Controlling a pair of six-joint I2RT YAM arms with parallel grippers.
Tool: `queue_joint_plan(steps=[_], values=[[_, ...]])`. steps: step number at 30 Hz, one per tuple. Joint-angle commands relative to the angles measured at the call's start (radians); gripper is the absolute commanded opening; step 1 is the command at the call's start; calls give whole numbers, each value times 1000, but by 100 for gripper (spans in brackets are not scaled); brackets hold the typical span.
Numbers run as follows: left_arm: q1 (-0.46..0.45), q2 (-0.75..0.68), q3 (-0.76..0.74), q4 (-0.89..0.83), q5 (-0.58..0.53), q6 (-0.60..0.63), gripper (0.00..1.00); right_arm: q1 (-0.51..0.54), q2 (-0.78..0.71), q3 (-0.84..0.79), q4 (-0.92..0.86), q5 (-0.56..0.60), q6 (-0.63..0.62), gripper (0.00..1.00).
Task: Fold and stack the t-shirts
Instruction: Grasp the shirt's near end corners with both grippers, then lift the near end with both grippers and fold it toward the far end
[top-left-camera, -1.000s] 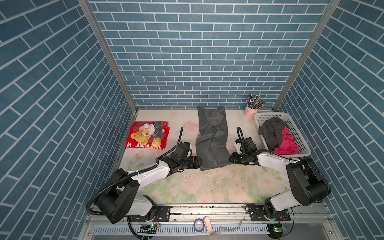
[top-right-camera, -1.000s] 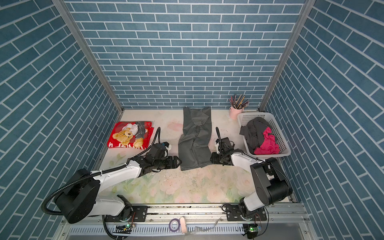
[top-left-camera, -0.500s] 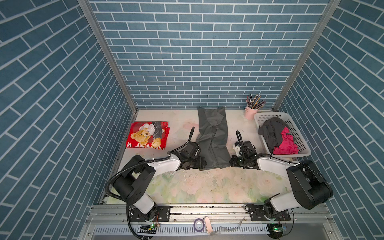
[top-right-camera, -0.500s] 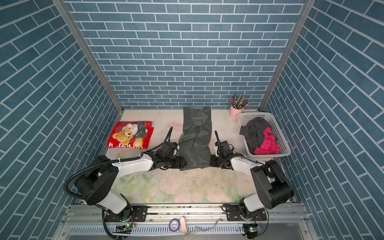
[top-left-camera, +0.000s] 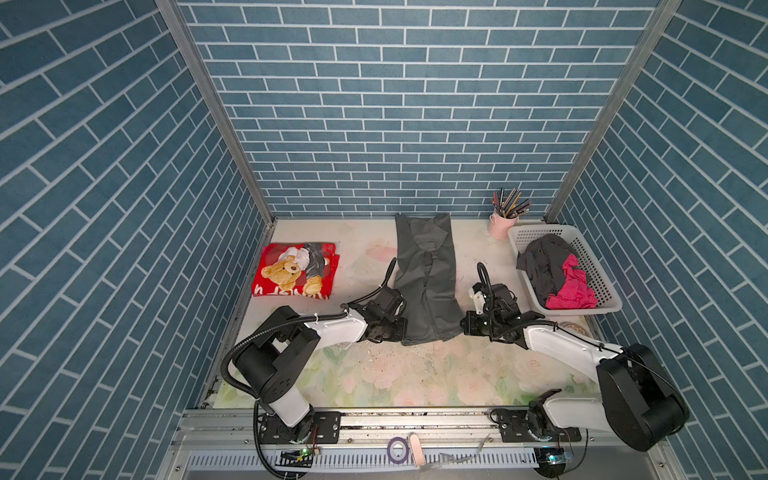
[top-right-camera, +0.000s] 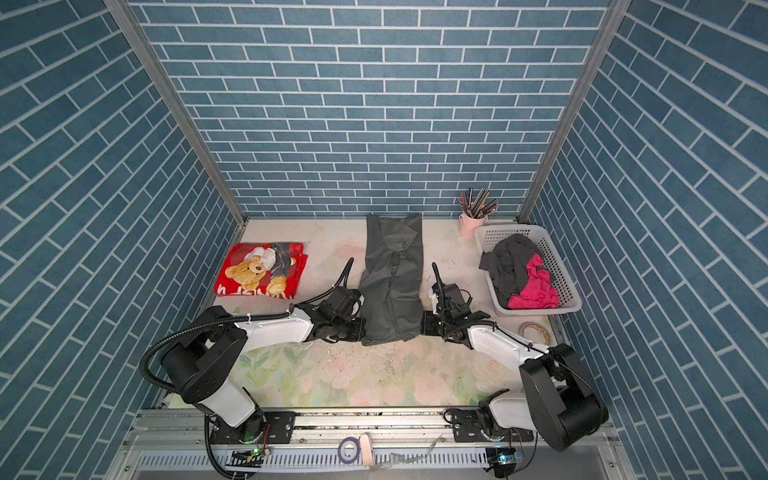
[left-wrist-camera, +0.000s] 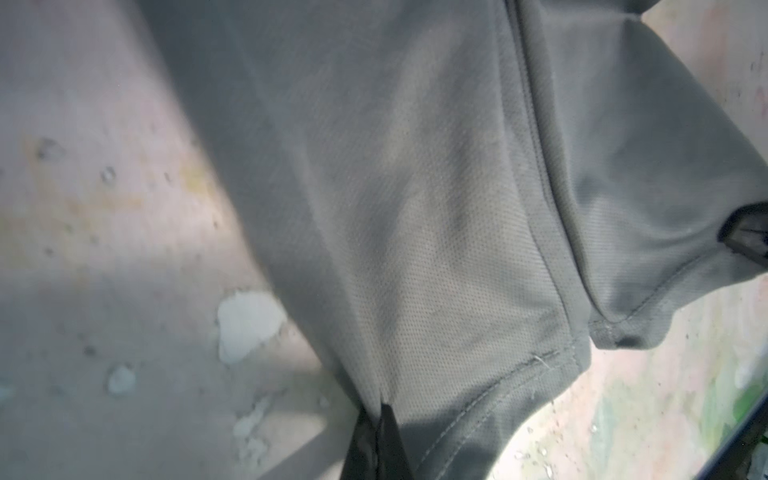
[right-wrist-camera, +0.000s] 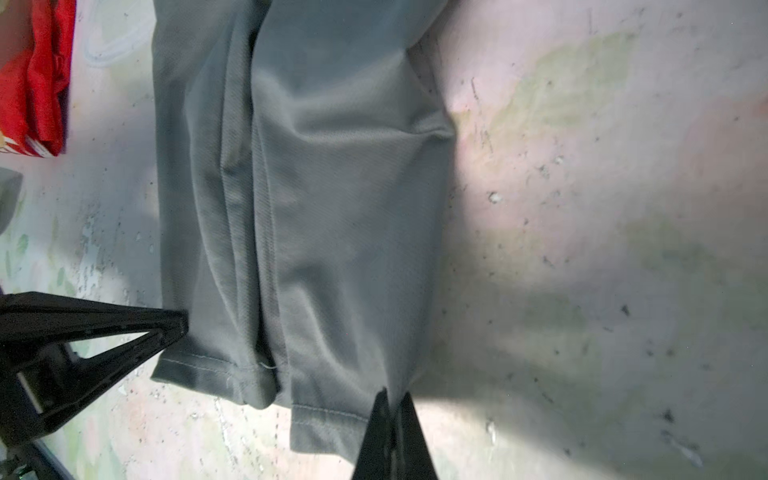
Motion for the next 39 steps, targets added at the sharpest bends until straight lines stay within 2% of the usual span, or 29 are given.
queue_joint_plan(steps=[1,13,18,21,26,34,39], values=[[-10,-57,-38,-42,19,-10,0,41,-69,-32,-60,39,86,0],[-22,-276,-145,-68,73,-82,0,250,-369,-106,-252,164,278,0],[-32,-344,-164,-107,85,-101,0,359,-429,-62,-333,229,341,0],[-26,-368,-140,-128,64,-98,0,371,-420,-8,-354,241,330,0],[44,-283,-19,-148,79,-39,0,345,-338,84,-325,294,254,0],[185,-36,208,-119,147,28,0,145,-81,217,-210,206,98,0],[230,123,363,-152,153,66,0,38,66,305,-147,117,16,0]])
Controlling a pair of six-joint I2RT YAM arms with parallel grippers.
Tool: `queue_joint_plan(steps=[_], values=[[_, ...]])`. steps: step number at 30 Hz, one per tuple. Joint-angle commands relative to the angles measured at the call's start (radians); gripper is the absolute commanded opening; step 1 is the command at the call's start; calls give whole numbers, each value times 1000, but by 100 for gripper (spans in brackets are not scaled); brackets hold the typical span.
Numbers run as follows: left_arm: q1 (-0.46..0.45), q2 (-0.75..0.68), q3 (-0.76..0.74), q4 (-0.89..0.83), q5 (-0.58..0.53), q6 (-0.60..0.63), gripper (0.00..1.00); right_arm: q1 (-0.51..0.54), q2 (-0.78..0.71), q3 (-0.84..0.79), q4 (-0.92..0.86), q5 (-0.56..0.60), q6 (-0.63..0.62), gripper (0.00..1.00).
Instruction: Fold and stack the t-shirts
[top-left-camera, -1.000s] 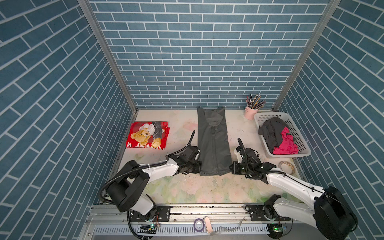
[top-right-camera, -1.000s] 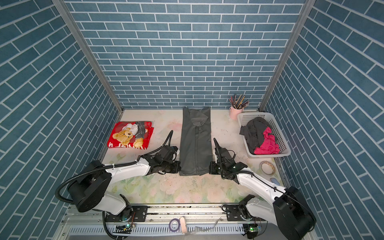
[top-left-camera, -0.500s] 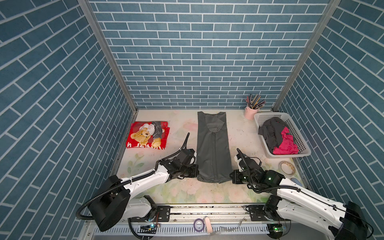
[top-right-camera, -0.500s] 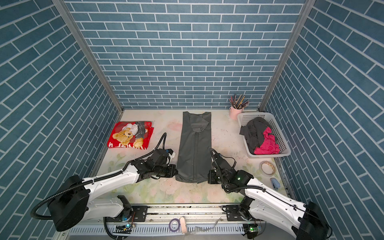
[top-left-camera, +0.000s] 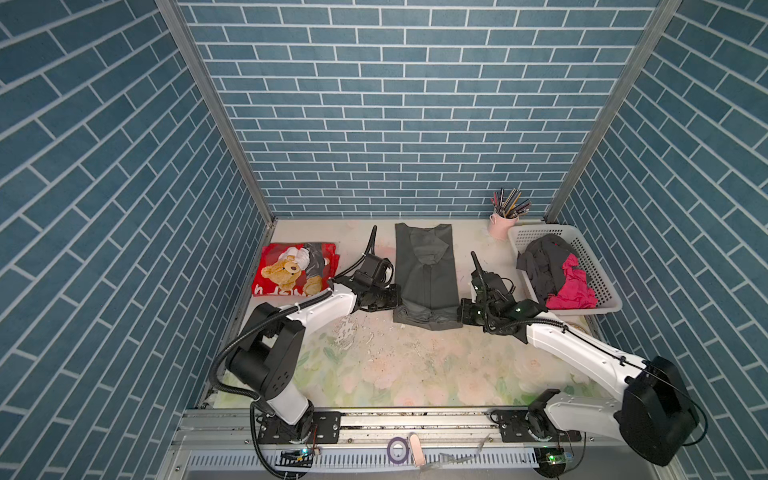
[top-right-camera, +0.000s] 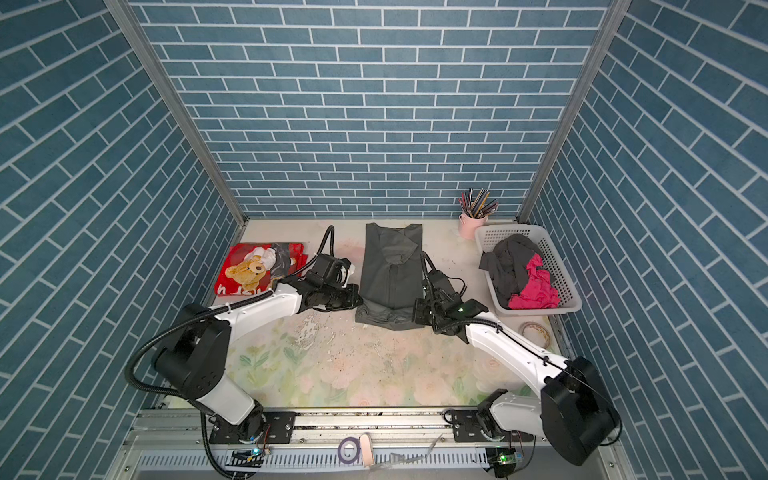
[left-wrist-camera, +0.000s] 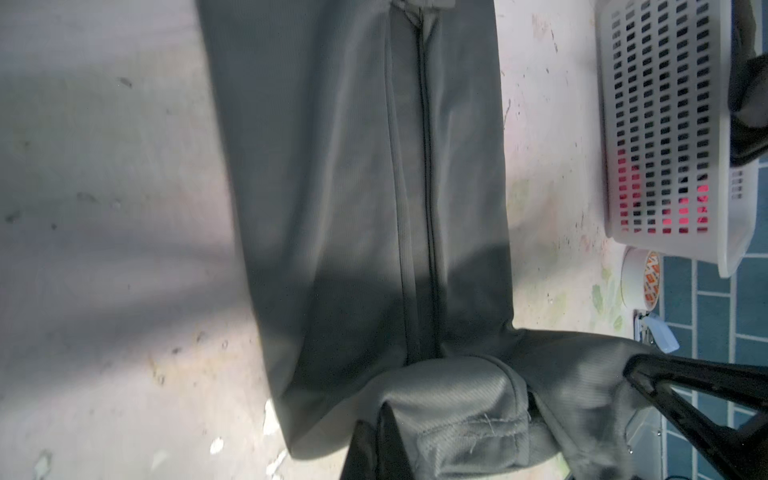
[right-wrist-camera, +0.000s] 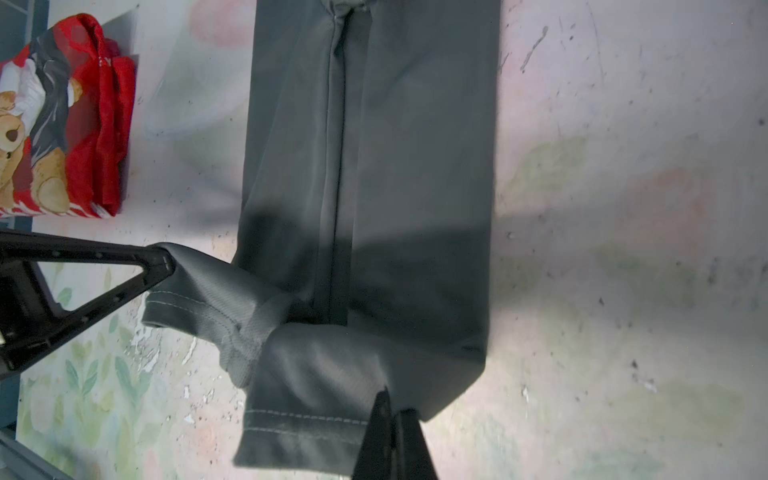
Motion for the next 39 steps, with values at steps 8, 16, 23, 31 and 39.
queue_joint_plan(steps=[8,16,23,31,39], values=[[61,220,247,-80,-28,69,0,-144,285,211,70,-162,-169,0],[96,290,318,-68,-26,55,0,-189,466,366,60,-195,-213,0],[116,356,390,-46,-7,29,0,-230,569,480,38,-209,-229,0],[131,400,438,5,22,-5,0,-276,623,544,33,-251,-243,0],[145,482,498,-7,26,-12,0,-287,704,598,49,-299,-251,0]])
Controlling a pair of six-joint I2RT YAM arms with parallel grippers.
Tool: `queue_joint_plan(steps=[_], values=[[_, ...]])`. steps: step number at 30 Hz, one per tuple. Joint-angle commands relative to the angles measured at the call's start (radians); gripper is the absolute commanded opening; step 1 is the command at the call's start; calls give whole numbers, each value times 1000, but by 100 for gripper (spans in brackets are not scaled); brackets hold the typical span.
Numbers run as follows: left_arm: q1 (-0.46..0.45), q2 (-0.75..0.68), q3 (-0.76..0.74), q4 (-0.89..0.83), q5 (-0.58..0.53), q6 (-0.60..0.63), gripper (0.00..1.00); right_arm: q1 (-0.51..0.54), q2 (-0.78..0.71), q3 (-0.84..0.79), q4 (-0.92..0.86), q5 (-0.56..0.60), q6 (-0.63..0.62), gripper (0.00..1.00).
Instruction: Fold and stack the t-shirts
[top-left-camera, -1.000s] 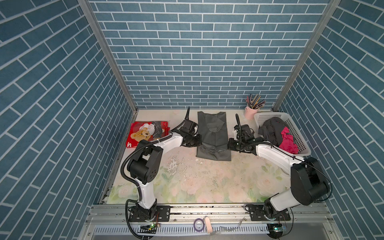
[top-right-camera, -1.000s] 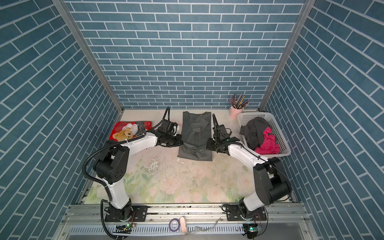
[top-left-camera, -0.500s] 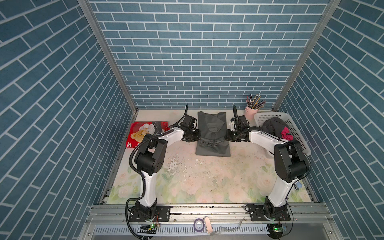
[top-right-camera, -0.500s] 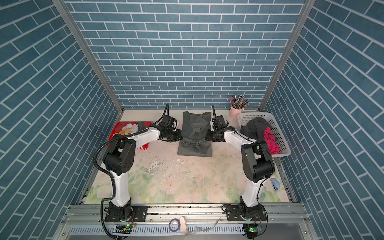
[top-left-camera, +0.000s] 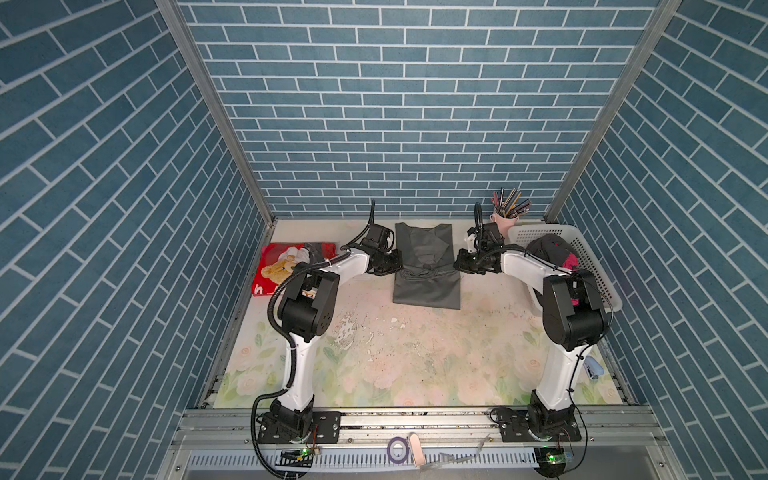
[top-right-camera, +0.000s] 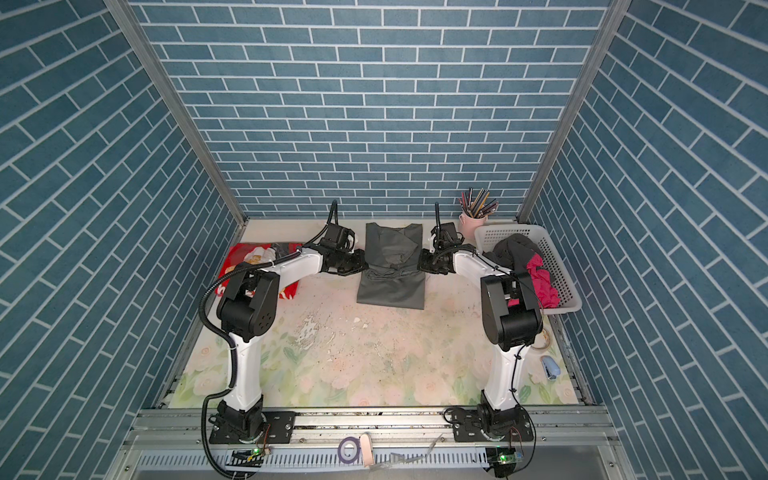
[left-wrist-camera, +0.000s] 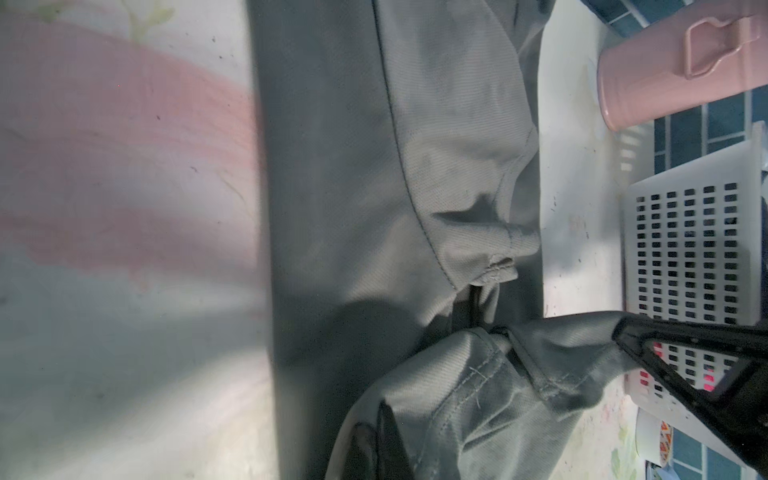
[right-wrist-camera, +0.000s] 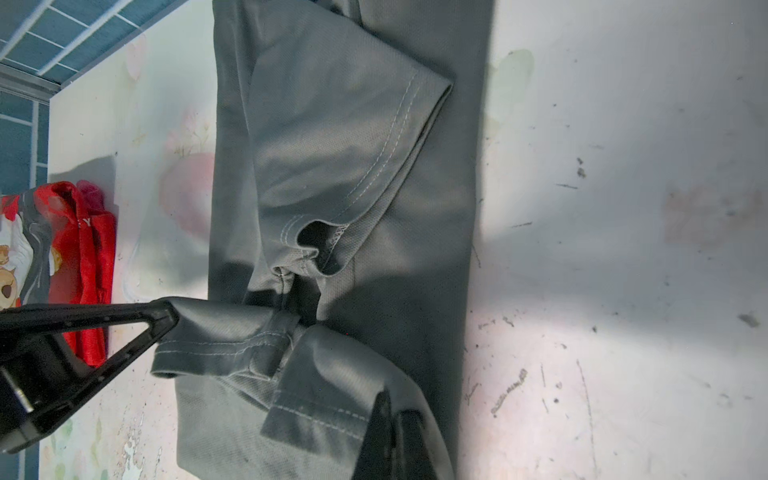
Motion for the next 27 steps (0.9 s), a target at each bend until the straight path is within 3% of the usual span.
queue_joint_plan(steps=[1,27], values=[[17,27,21,-6,4,-9,0,-3,43,39,-4,-42,-38,0],[38,46,2,65,40,-57,0,-5,106,86,-5,-61,-38,1]])
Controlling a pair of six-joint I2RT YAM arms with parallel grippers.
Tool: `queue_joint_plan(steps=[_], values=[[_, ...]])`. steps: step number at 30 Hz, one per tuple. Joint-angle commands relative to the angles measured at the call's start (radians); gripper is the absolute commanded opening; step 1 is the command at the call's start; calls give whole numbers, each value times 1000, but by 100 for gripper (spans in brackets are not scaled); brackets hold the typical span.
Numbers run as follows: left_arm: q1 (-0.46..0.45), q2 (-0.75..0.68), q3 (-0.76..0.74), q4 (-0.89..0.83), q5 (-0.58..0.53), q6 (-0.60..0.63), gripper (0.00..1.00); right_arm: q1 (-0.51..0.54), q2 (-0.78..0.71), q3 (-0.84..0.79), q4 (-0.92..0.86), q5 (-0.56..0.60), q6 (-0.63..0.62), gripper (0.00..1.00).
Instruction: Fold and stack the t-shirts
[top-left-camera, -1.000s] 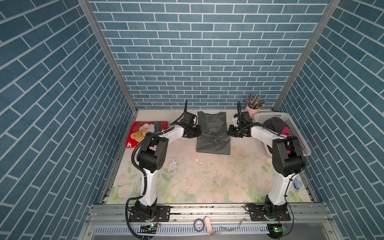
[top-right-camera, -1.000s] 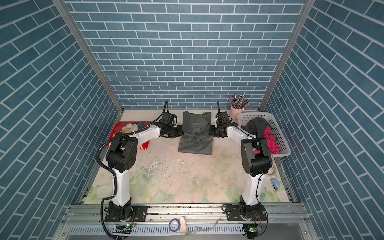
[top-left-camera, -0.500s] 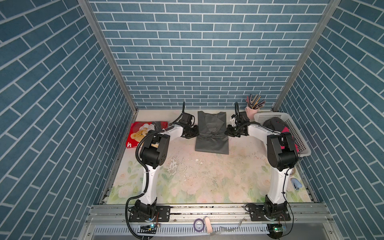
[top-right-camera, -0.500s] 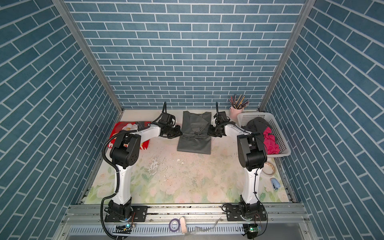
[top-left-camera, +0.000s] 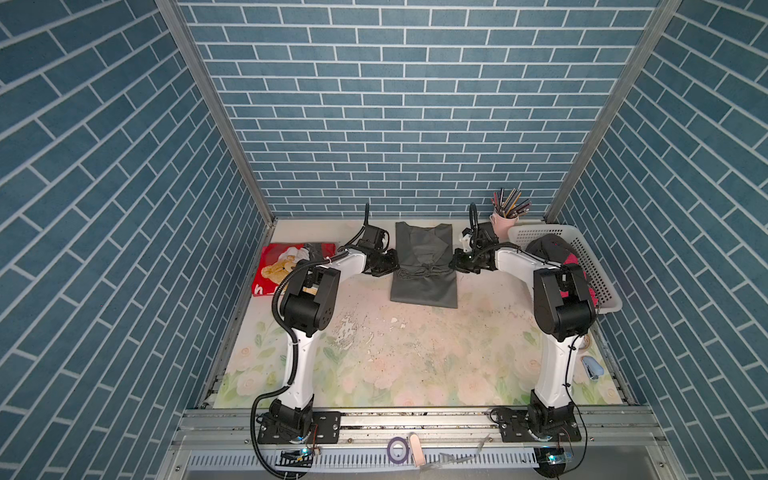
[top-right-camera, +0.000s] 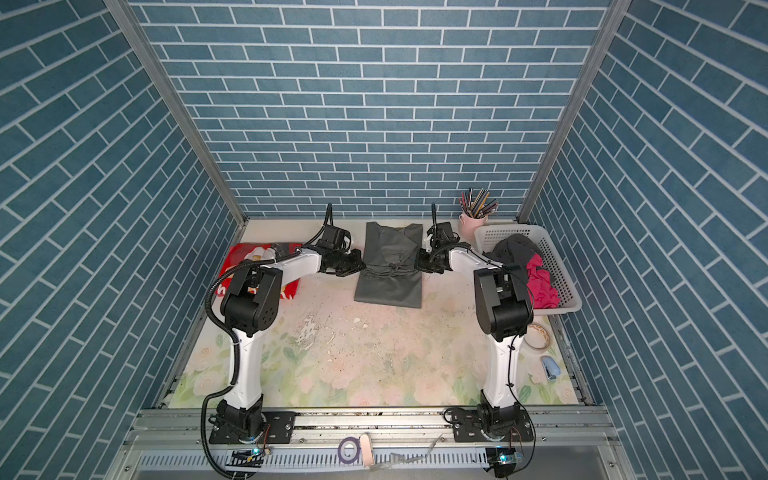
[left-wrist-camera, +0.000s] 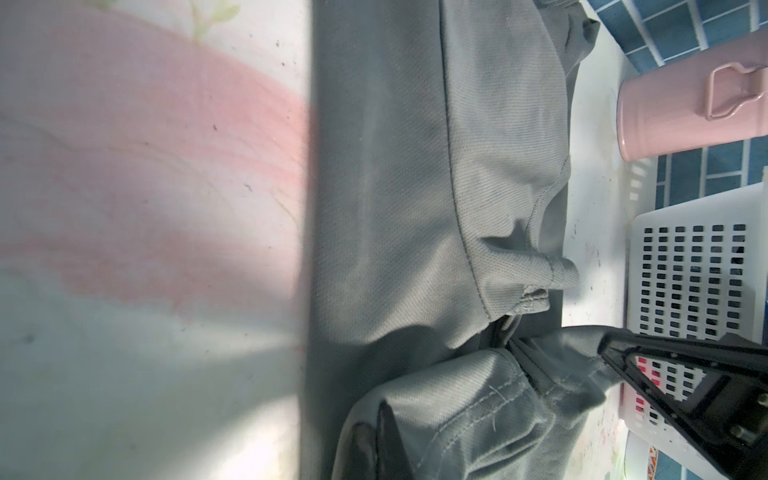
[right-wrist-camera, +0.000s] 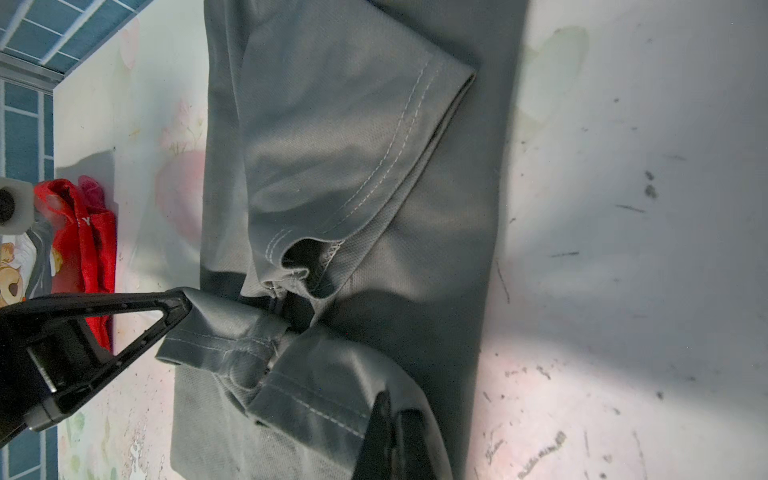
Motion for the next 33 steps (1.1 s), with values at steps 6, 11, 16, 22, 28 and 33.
queue_joint_plan(steps=[6,11,16,22,28,33], values=[[6,8,-7,23,7,-12,0,-4,30,25,-7,-13,-38,4],[6,-1,-24,66,65,-42,44,-4,41,41,-22,-18,-43,20],[14,-80,-29,86,118,-62,88,-4,-16,57,-44,-42,-37,40],[13,-288,-230,317,197,-205,88,9,-182,-72,23,-33,28,69],[-34,-375,-585,834,271,-433,88,72,-256,-297,243,-75,153,85],[-48,-343,-788,1154,228,-553,88,128,-202,-335,355,-108,226,86]])
